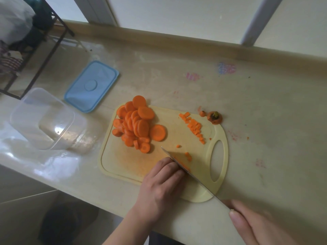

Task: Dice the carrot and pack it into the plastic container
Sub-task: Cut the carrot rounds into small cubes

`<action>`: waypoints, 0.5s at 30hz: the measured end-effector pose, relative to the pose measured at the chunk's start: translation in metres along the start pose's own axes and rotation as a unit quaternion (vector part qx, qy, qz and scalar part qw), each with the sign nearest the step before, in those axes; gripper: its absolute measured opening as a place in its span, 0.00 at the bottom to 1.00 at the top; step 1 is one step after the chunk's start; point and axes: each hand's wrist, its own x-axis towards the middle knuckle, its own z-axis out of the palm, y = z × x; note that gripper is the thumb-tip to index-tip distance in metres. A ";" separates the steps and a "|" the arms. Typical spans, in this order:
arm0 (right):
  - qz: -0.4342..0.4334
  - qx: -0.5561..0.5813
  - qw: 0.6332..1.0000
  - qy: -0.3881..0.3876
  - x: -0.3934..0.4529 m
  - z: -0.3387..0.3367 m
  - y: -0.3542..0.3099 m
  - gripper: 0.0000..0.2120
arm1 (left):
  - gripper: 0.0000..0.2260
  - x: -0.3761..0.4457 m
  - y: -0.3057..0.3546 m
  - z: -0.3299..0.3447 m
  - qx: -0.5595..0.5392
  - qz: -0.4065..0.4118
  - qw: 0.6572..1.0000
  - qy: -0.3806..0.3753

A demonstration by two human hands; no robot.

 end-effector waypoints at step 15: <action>-0.046 -0.033 0.987 0.153 -0.017 -0.011 -0.023 0.14 | 0.05 -0.010 -0.001 0.005 0.025 0.014 0.999 0.019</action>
